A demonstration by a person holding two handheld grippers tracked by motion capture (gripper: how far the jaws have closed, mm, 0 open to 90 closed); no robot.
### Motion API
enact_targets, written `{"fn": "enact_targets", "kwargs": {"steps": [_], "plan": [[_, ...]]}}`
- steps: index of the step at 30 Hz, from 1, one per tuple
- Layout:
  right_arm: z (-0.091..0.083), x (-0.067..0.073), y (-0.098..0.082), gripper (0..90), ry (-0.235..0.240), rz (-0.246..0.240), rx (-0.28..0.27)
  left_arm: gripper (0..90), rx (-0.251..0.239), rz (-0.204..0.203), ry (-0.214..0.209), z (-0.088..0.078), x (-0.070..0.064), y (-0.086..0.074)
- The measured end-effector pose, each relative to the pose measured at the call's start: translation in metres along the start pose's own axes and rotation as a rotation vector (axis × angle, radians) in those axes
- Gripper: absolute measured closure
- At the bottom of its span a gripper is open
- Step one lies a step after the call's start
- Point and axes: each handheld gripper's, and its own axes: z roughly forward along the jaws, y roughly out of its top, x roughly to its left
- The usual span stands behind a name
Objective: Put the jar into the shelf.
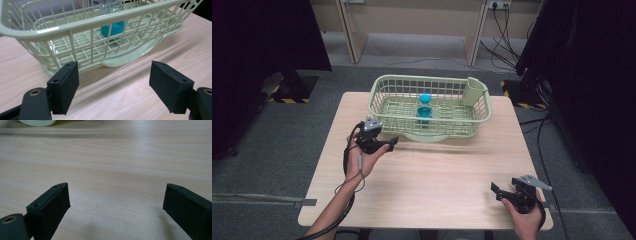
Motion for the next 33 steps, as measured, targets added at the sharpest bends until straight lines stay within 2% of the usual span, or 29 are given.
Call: {"fn": "enact_targets", "kwargs": {"steps": [15,33], "plan": [[0.0,0.0,0.0,7.2,0.0,0.001,-0.001,23.3,0.002,-0.026,0.013,-0.009,0.003,-0.033],[0.0,0.001,0.0,7.2,-0.001,0.0,0.0,21.6,-0.011,-0.062,0.023,-0.019,0.015,-0.077]]}}
